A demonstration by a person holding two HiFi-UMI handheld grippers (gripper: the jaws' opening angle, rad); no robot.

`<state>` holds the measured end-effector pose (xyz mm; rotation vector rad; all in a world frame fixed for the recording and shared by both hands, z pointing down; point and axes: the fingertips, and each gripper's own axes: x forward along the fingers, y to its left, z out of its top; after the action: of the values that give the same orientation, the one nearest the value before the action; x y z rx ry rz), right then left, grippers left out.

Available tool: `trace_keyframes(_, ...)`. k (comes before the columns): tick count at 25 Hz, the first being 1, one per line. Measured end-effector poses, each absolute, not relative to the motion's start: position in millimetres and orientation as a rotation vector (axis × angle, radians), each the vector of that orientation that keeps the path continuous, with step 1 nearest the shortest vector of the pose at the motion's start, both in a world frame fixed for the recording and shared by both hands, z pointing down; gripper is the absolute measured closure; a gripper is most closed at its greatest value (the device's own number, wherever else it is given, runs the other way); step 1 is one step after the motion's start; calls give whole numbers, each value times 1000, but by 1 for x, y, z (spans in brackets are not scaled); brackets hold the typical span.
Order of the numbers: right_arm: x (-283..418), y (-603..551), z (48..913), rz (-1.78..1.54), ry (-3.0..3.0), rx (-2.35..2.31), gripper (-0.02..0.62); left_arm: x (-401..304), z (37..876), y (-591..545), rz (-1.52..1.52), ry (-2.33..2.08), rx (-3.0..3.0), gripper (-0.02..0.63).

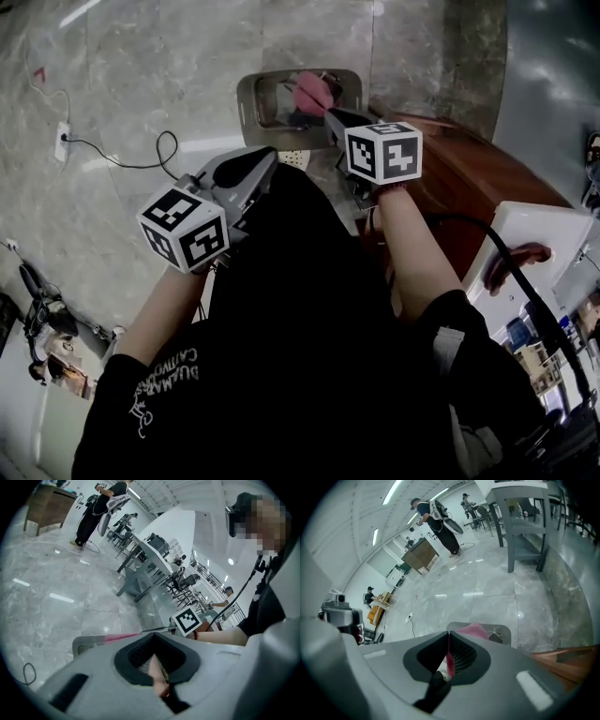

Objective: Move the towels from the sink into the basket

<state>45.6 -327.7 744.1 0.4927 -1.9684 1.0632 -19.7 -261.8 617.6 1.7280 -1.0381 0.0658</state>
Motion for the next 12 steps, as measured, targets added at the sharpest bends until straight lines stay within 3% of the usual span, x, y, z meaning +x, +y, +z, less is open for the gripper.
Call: trace_keyframes(12,76,-319,864,1304,-1707,631,575,-46,721,-288,113,-1196,1470,604)
